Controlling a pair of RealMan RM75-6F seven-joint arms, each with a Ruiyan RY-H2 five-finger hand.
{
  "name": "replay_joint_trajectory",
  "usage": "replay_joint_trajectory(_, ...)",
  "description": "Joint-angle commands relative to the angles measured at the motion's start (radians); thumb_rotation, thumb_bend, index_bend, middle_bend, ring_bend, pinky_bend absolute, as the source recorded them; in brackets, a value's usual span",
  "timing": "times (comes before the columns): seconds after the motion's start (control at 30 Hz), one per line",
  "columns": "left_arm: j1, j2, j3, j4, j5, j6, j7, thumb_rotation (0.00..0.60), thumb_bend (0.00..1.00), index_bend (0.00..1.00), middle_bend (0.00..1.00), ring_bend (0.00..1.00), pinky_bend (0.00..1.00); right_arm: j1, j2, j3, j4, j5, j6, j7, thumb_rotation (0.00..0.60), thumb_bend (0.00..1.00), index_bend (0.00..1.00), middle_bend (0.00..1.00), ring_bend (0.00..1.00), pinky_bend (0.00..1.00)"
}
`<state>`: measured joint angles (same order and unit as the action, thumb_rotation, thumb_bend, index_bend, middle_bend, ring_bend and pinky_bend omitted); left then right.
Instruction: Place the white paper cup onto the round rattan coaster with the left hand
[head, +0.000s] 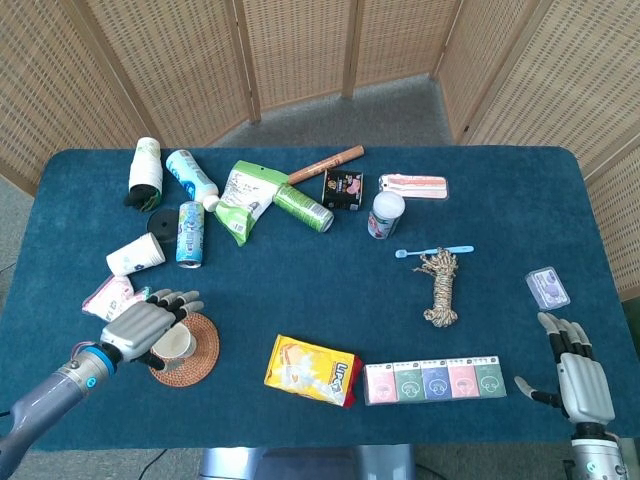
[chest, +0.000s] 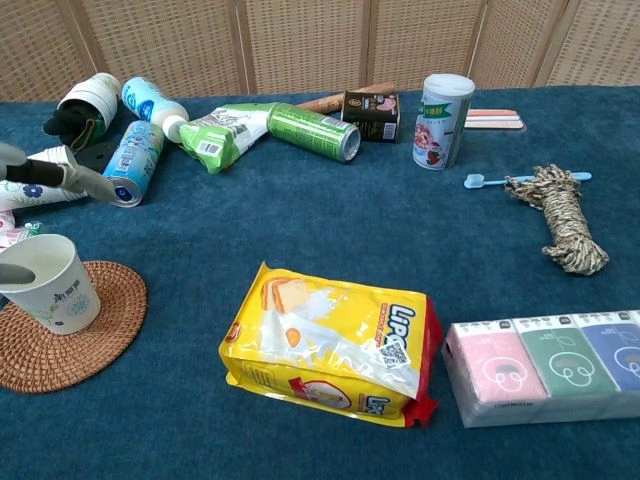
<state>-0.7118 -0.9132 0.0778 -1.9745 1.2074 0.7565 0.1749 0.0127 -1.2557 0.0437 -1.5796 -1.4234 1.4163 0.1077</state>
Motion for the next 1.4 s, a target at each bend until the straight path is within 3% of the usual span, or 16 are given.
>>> replay_joint_trajectory(0.03, 0.051, 0.024, -0.04, -0.009, 0.084, 0.097, -0.093, 0.431, 0.33, 0.0, 0.0, 0.0, 0.0, 0.001, 0.0, 0.003, -0.002, -0.002, 0.004, -0.003, 0.6, 0.22, 0.01, 0.0, 0.0, 0.0)
replay_joint_trajectory(0.2, 0.129, 0.018, -0.053, 0.012, 0.167, 0.234, -0.172, 0.417, 0.33, 0.0, 0.0, 0.0, 0.0, 0.008, 0.004, 0.015, -0.009, -0.006, 0.013, -0.015, 0.6, 0.22, 0.01, 0.0, 0.0, 0.0)
replay_joint_trajectory(0.4, 0.246, -0.029, -0.071, 0.04, 0.17, 0.432, -0.189, 0.422, 0.33, 0.0, 0.0, 0.0, 0.0, 0.025, 0.011, 0.031, -0.027, -0.021, 0.022, -0.04, 0.6, 0.22, 0.01, 0.0, 0.0, 0.0)
replay_joint_trajectory(0.73, 0.433, -0.046, -0.022, 0.033, 0.223, 0.655, -0.145, 0.441, 0.33, 0.0, 0.0, 0.0, 0.0, 0.062, 0.015, 0.049, -0.052, -0.032, 0.011, -0.126, 0.6, 0.22, 0.01, 0.0, 0.0, 0.0)
replay_joint_trajectory(1.13, 0.621, -0.12, 0.057, 0.088, 0.273, 0.796, -0.094, 0.444, 0.33, 0.0, 0.0, 0.0, 0.0, 0.082, 0.045, 0.04, -0.102, -0.033, -0.007, -0.214, 0.6, 0.22, 0.01, 0.0, 0.0, 0.0)
replay_joint_trajectory(1.4, 0.672, -0.153, 0.047, 0.111, 0.305, 0.84, -0.111, 0.452, 0.33, 0.0, 0.0, 0.0, 0.0, 0.079, 0.049, 0.027, -0.108, -0.048, 0.003, -0.208, 0.6, 0.22, 0.01, 0.0, 0.0, 0.0)
